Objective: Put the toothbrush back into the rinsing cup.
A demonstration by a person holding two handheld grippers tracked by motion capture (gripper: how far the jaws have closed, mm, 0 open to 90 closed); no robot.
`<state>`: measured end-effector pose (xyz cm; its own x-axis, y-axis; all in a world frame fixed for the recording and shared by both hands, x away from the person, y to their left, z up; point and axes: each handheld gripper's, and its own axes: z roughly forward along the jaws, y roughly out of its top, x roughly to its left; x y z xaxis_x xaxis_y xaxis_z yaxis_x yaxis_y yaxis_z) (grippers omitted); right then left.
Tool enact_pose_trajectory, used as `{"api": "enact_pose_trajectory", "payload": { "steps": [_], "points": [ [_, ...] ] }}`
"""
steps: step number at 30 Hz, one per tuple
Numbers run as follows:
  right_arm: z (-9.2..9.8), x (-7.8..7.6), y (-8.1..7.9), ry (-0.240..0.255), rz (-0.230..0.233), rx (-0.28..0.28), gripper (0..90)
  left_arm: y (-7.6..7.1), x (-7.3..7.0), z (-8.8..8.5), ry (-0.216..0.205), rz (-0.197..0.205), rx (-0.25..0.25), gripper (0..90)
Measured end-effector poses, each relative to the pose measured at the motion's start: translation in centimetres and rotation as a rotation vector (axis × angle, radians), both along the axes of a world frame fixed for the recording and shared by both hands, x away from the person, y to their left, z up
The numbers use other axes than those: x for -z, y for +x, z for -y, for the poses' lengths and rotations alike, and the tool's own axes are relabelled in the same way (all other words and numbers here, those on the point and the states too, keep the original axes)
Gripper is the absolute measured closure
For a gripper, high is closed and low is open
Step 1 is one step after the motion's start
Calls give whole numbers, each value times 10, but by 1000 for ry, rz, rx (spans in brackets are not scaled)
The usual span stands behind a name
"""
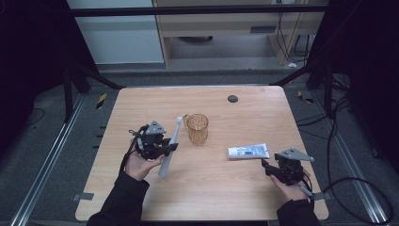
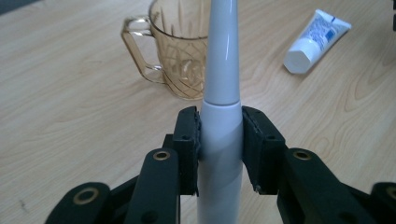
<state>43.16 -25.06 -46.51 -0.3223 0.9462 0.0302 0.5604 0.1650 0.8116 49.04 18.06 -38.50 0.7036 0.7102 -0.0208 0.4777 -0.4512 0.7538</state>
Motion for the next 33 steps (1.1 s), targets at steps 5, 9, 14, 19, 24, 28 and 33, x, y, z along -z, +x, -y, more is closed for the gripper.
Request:
{"api": "enact_pose_trajectory", "payload": {
  "steps": [5, 9, 14, 19, 24, 28, 33],
  "points": [
    [0, 0, 0, 0, 1, 0, 418, 0, -6, -9, -41, 45, -45, 675],
    [1, 0, 0, 0, 3, 4, 412, -1, -12, -16, -71, 78, -81, 675],
    [1, -1, 0, 2, 14, 10, 403, -1, -22, -22, -109, 142, -136, 675],
    [1, 0, 0, 4, 19, 14, 386, 4, -34, -23, -151, 210, -183, 675],
    [2, 0, 1, 10, 21, 20, 365, 15, -43, -22, -199, 228, -215, 674],
    [3, 1, 1, 9, 26, 23, 351, 25, -49, -16, -226, 253, -236, 675],
    [3, 1, 1, 12, 29, 25, 339, 33, -54, -6, -251, 279, -247, 674]
  ]
}}
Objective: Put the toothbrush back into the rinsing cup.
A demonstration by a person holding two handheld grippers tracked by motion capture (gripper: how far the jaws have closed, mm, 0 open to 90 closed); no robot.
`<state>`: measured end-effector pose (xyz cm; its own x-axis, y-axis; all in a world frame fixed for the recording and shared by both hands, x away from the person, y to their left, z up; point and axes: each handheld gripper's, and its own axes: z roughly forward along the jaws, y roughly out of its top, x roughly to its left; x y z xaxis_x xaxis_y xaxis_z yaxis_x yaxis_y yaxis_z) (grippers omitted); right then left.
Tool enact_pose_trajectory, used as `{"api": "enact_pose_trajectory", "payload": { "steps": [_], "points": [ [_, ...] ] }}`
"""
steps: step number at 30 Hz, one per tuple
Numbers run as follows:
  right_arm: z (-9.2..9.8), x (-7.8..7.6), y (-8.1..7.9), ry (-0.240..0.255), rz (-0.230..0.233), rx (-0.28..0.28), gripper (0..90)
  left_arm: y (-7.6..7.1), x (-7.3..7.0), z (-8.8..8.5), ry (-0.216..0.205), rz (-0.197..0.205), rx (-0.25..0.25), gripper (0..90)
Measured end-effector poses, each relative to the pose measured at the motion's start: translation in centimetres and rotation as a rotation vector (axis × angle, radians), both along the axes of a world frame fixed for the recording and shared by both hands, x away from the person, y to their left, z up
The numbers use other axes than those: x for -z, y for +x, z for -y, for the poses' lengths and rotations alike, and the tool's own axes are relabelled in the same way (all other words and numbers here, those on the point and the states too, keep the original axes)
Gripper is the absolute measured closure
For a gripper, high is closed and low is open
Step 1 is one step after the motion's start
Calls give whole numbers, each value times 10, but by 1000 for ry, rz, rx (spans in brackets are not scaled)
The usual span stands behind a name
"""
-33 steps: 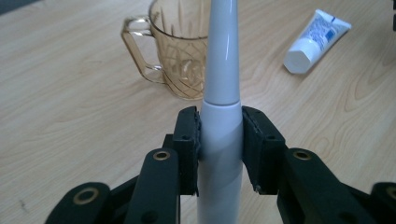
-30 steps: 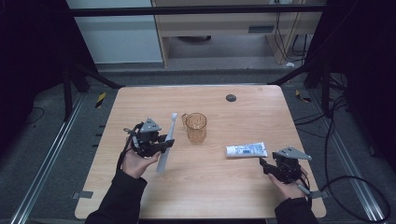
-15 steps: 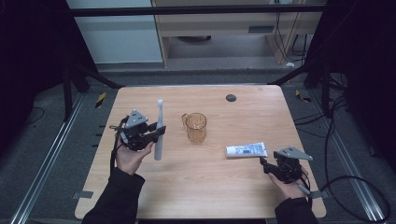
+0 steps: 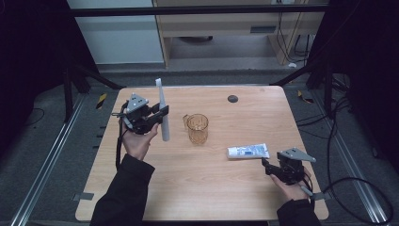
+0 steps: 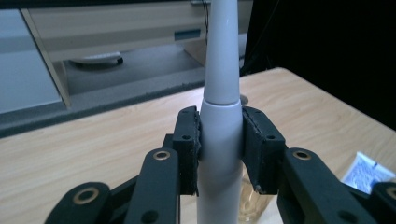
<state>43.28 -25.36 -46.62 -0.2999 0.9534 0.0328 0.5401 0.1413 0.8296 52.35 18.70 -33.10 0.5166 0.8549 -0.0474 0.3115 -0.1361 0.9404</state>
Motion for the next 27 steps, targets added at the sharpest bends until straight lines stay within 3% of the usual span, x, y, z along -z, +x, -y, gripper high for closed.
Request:
{"api": "enact_pose_trajectory", "payload": {
  "steps": [8, 27],
  "points": [
    [0, 2, 1, 4, 2, 4, 314, 12, -9, 15, -43, 39, -11, 674],
    [1, 3, 1, 9, 12, 4, 295, 26, -11, 54, -70, 131, -36, 674]
  ]
}}
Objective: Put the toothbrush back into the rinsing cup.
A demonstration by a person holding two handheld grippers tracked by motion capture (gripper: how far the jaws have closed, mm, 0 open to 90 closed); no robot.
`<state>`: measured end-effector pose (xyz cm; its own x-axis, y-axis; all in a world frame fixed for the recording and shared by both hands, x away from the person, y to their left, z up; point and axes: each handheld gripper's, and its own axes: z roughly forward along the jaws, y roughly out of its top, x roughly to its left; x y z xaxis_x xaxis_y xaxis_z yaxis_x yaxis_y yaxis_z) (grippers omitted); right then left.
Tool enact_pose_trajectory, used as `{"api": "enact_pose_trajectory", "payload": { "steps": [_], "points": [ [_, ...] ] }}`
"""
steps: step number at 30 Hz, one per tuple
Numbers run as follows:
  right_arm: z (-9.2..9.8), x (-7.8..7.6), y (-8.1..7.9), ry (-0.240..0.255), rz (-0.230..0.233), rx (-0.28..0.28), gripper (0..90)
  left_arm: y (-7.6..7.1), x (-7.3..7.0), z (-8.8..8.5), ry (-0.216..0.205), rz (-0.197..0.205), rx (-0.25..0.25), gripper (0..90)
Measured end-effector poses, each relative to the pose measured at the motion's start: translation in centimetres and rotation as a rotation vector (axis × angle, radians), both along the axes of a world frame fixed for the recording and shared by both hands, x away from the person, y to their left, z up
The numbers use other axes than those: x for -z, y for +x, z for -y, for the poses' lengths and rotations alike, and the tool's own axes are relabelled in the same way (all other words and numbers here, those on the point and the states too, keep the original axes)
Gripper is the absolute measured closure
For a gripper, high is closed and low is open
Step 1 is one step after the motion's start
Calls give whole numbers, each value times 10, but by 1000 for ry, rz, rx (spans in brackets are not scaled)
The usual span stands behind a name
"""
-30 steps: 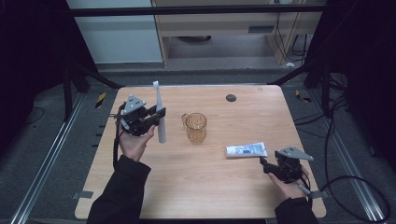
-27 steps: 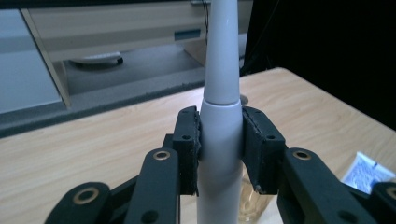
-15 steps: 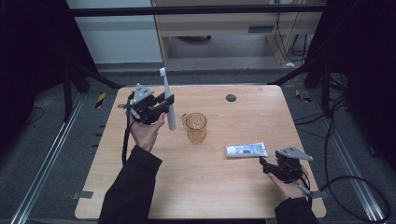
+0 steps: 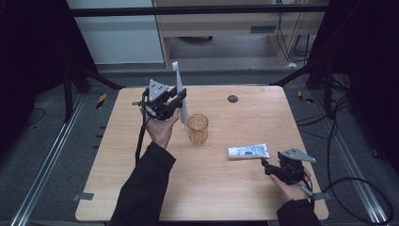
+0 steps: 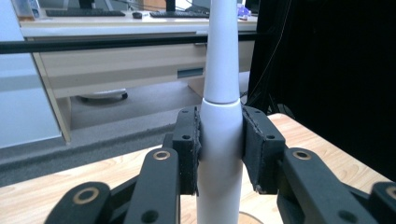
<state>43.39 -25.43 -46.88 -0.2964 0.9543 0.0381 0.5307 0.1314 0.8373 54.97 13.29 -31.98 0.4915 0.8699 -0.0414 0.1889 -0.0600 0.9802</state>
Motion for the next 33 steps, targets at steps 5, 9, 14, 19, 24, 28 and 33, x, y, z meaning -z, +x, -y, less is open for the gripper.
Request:
{"api": "enact_pose_trajectory", "payload": {
  "steps": [5, 9, 14, 19, 24, 28, 33],
  "points": [
    [0, 0, 0, 0, -2, 2, 295, 5, 5, 7, -19, 8, 8, 674],
    [1, 1, 0, 0, -3, 2, 296, 7, 8, 11, -25, 15, 15, 674],
    [1, 1, 0, -1, -4, 2, 295, 10, 12, 14, -29, 10, 22, 674],
    [0, 1, 0, 0, -4, -1, 296, 13, 18, 17, -22, 4, 23, 674],
    [0, 1, 1, 0, -5, -2, 296, 15, 22, 18, -10, -2, 35, 674],
    [0, 1, 0, 0, -4, -1, 296, 16, 27, 18, -13, -4, 52, 674],
    [0, 2, 1, -3, -6, -1, 296, 19, 35, 18, 4, -19, 69, 674]
  ]
}}
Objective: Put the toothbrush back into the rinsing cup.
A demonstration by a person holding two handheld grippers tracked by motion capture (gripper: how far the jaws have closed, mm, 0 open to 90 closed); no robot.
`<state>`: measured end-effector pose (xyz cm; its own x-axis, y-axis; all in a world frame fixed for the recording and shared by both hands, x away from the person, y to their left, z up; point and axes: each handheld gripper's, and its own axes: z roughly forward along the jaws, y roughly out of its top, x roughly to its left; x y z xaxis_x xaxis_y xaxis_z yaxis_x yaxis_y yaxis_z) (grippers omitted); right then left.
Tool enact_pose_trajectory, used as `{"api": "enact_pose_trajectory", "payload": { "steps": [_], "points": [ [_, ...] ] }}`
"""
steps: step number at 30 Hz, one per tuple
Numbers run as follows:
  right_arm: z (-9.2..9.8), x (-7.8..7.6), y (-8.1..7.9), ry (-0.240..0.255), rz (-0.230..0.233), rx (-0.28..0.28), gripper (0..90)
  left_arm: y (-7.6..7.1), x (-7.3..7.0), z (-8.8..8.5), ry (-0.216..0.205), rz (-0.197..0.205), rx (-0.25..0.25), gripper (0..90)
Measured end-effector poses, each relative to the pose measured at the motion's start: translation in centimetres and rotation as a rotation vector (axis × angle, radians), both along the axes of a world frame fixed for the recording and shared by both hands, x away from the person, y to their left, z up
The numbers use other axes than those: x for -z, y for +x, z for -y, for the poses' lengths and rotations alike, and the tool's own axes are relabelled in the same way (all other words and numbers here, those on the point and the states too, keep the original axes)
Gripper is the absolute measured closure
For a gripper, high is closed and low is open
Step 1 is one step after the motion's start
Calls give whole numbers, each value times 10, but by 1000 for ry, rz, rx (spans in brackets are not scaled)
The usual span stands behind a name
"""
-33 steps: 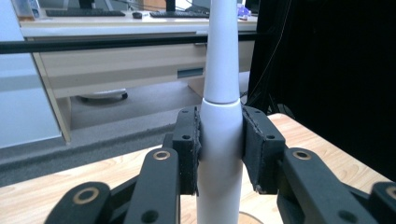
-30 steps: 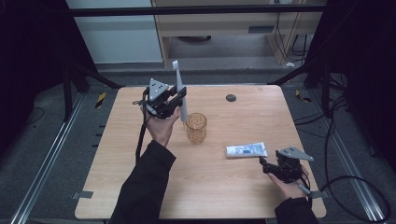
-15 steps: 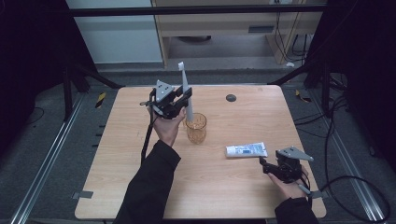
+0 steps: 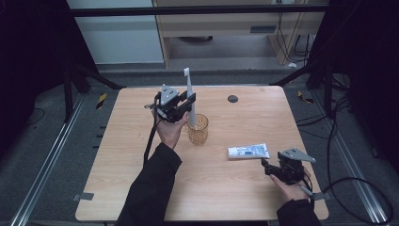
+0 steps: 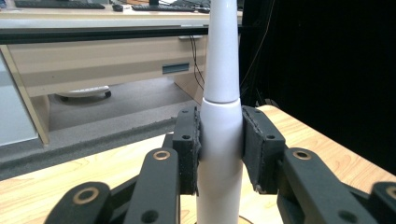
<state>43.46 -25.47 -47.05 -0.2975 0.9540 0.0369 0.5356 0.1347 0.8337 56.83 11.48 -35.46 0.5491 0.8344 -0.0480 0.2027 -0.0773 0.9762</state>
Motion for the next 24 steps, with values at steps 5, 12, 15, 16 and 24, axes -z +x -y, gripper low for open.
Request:
{"api": "enact_pose_trajectory", "payload": {
  "steps": [5, 12, 15, 16, 24],
  "points": [
    [0, 0, 0, 0, 0, 0, 297, 3, 10, 0, 13, -20, 14, 674],
    [0, 0, 0, -2, 1, 1, 297, 5, 20, 1, 34, -38, 12, 674],
    [0, 0, 0, 0, -1, 1, 297, 5, 26, 1, 32, -45, 15, 674],
    [0, 0, 0, 0, -1, 1, 297, 5, 27, 1, 32, -43, 16, 674],
    [1, 0, 0, -2, 1, 2, 297, 2, 38, 2, 28, -47, 20, 674]
  ]
}}
